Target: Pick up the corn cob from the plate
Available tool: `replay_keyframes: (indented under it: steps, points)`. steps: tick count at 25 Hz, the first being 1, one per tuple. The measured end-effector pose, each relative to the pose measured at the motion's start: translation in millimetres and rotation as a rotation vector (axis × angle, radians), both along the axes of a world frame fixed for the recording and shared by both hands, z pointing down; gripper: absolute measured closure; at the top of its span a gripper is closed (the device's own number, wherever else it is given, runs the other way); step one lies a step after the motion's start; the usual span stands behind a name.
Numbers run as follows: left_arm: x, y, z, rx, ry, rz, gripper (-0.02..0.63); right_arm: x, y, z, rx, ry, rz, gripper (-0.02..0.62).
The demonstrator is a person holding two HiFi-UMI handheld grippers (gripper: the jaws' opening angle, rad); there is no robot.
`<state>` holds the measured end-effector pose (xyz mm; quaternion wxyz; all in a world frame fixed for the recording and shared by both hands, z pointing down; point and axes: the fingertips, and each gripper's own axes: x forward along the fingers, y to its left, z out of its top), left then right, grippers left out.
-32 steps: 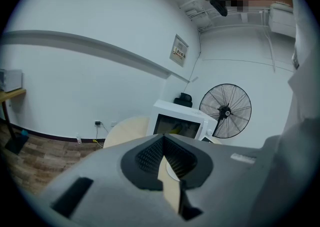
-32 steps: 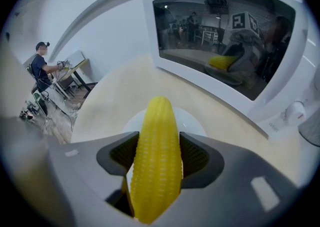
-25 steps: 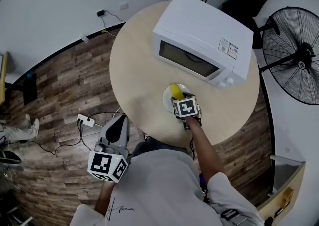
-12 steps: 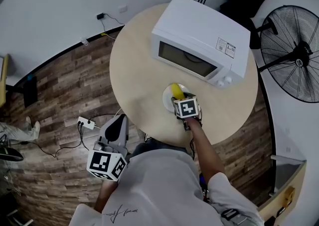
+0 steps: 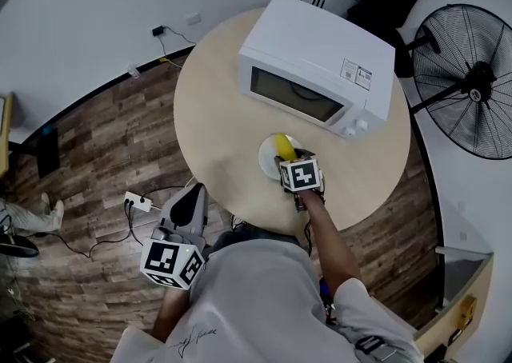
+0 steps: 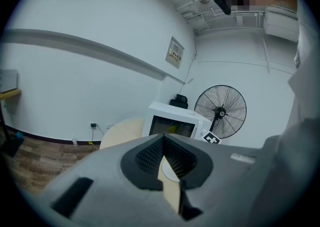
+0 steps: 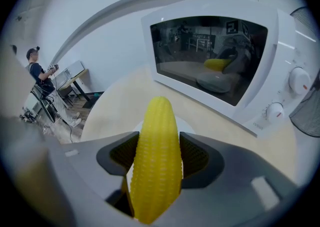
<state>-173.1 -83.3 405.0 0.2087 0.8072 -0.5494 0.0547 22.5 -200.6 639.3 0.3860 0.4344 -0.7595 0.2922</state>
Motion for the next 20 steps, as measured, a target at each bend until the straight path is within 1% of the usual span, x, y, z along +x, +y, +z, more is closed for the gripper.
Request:
replay_keyframes:
  steps: [8, 13, 20]
  points:
    - [1.8, 3.1, -1.0, 0.005, -0.003, 0.008, 0.614, -0.2, 4.1, -9.3, 0.022, -0.050, 0.018, 0.330]
    - [6.7, 4.2, -1.8, 0.009, -0.003, 0.022, 0.614, 5.4, 6.4, -22.5, 0.037, -0.044, 0.029, 0.330]
    - [9.2, 5.4, -5.1, 0.015, -0.006, 0.032, 0.615, 7.3, 11.5, -36.6, 0.065, -0.073, 0.044, 0.330]
